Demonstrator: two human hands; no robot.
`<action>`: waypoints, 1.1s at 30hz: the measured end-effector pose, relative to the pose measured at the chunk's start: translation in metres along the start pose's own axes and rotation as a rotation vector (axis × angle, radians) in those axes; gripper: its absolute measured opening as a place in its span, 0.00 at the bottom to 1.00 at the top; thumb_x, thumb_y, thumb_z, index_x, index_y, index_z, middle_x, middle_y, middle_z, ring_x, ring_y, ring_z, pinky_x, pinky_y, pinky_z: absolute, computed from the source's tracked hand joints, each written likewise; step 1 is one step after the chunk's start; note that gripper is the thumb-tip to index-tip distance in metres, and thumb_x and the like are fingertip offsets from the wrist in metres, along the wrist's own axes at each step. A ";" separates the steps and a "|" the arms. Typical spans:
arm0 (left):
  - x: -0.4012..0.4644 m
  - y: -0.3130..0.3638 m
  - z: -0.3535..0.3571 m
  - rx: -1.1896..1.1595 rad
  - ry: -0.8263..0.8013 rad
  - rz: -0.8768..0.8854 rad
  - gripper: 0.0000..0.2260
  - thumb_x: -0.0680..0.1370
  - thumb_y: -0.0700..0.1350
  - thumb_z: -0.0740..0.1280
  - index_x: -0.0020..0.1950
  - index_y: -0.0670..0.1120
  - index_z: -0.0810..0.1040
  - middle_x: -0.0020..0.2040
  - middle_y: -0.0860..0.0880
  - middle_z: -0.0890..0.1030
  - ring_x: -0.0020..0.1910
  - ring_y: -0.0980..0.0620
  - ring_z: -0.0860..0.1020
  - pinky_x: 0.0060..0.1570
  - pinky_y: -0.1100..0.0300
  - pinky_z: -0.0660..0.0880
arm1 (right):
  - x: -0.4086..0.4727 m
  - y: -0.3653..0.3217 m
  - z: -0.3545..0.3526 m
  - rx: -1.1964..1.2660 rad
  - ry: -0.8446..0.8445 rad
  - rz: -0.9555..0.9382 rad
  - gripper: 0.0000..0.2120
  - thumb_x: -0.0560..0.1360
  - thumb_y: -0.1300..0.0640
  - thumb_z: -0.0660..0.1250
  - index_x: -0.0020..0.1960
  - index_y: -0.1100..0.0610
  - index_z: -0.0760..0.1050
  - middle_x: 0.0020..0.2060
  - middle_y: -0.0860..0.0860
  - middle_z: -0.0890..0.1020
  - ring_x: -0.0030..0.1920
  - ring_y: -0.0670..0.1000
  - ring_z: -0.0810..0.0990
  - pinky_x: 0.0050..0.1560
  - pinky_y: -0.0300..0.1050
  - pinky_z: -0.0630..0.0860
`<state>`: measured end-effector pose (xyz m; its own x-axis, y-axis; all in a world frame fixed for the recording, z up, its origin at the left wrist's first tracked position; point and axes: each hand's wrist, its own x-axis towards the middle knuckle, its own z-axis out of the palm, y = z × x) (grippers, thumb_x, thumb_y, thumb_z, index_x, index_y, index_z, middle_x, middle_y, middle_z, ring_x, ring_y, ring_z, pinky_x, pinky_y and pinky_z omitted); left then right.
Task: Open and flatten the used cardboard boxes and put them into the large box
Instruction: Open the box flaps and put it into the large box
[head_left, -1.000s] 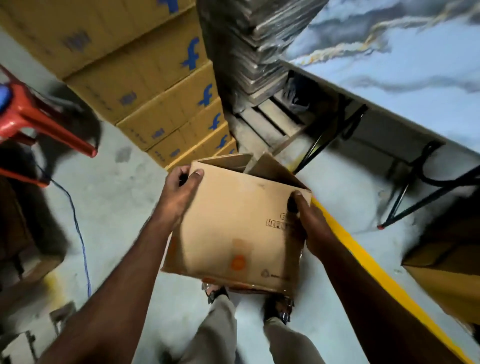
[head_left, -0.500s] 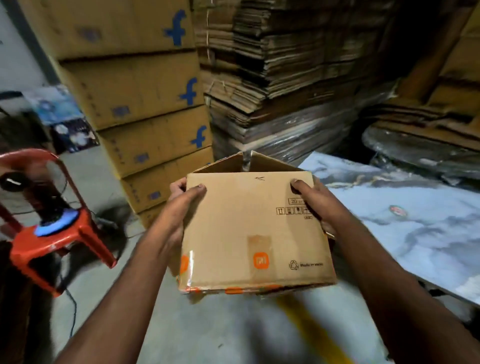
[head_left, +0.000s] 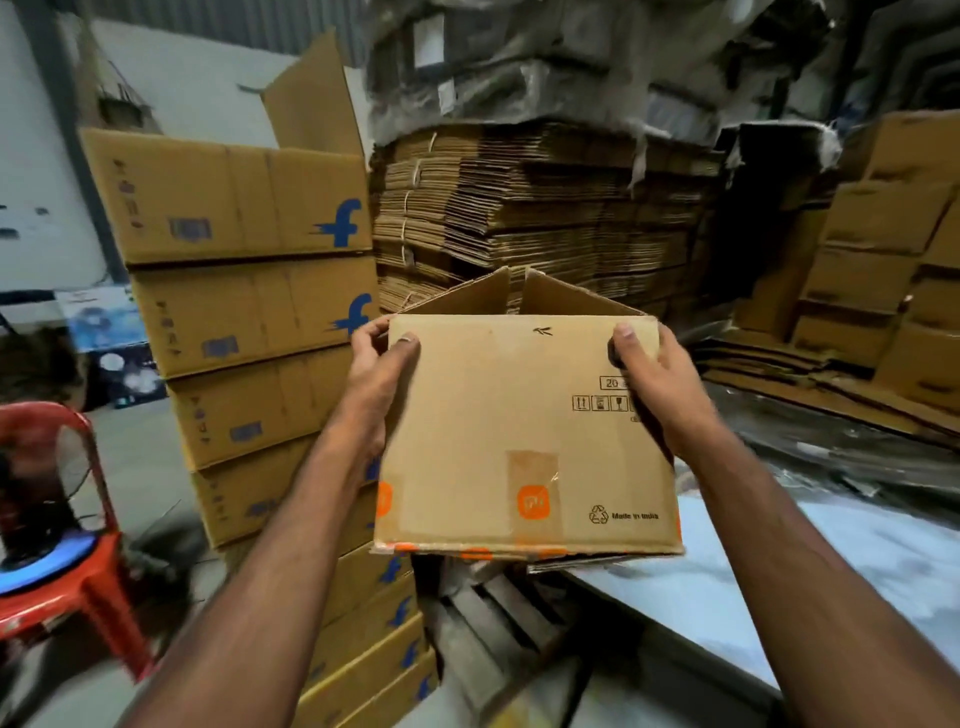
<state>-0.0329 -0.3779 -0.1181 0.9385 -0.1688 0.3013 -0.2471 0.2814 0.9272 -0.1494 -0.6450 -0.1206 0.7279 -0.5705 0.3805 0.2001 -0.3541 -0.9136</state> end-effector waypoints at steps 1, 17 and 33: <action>0.004 -0.008 0.008 0.005 -0.009 0.006 0.16 0.81 0.47 0.66 0.67 0.55 0.68 0.64 0.45 0.77 0.57 0.48 0.78 0.49 0.54 0.78 | 0.002 0.005 -0.007 -0.036 0.024 -0.019 0.38 0.62 0.20 0.63 0.64 0.41 0.71 0.54 0.47 0.83 0.53 0.51 0.83 0.56 0.58 0.80; 0.117 -0.168 0.199 -0.208 -0.430 -0.156 0.12 0.83 0.44 0.61 0.66 0.51 0.74 0.55 0.41 0.80 0.48 0.45 0.77 0.49 0.49 0.76 | 0.067 0.110 -0.118 -0.317 0.456 0.040 0.35 0.69 0.23 0.60 0.65 0.47 0.71 0.51 0.49 0.83 0.50 0.52 0.84 0.49 0.60 0.82; 0.169 -0.294 0.312 -0.129 -0.846 -0.244 0.17 0.73 0.57 0.68 0.59 0.57 0.70 0.55 0.50 0.76 0.50 0.54 0.75 0.54 0.54 0.72 | 0.084 0.212 -0.159 -0.450 0.759 0.219 0.20 0.78 0.42 0.67 0.66 0.45 0.69 0.55 0.48 0.80 0.55 0.50 0.80 0.54 0.50 0.79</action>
<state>0.1232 -0.7839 -0.2703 0.4563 -0.8650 0.2089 0.0135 0.2415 0.9703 -0.1501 -0.8855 -0.2591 0.0596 -0.9376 0.3427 -0.2831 -0.3451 -0.8949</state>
